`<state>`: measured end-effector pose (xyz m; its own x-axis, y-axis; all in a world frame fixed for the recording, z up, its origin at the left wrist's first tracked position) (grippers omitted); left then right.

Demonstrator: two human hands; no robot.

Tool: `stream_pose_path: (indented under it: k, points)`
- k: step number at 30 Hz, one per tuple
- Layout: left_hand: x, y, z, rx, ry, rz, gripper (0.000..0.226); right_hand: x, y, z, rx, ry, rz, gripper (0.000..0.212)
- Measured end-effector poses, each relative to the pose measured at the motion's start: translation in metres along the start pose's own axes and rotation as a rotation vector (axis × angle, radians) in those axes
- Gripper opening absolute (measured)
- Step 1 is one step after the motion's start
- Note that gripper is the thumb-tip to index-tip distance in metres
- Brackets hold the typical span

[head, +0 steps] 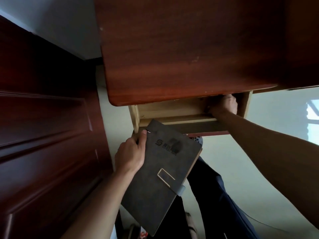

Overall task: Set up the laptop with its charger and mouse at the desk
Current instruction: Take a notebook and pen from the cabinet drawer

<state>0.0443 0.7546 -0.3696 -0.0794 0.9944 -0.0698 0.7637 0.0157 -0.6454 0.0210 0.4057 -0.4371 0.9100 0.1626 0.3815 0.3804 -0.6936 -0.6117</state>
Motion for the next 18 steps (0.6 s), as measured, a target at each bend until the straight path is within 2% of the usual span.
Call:
stream_pose_path:
  k: [3,6,8,12,15,18]
  points:
    - [0.003,-0.005,0.005,0.036,-0.003,-0.026,0.071,0.0,-0.01,-0.003,0.006,0.115,0.0,0.033]
    - [0.0,-0.01,0.007,0.072,-0.027,-0.024,0.074,-0.007,-0.023,-0.013,-0.037,0.256,0.108,0.043]
    - [-0.005,-0.014,0.004,0.096,-0.041,-0.012,0.074,-0.016,-0.038,-0.021,-0.008,0.409,0.181,0.035]
    - [-0.008,-0.022,-0.004,0.125,-0.012,-0.016,0.073,-0.041,-0.086,-0.04,0.025,0.56,0.173,0.017]
    - [-0.008,-0.027,-0.009,0.138,-0.014,-0.004,0.072,-0.079,-0.118,-0.044,-0.01,0.711,0.336,0.019]
    - [-0.002,-0.027,-0.009,0.143,-0.044,-0.012,0.071,-0.104,-0.134,-0.017,0.105,0.776,0.551,0.031]
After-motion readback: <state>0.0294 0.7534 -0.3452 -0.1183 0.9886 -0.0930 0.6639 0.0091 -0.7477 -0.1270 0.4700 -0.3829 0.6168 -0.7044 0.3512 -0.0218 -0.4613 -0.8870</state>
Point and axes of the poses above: each hand's wrist, its own y-axis towards the middle knuckle, its own z-axis out of the palm, x = y × z, the point moved 7 cm from there along y, towards the middle knuckle, and after that the axes turned 12 degrees about y, right-handed, at the moved point
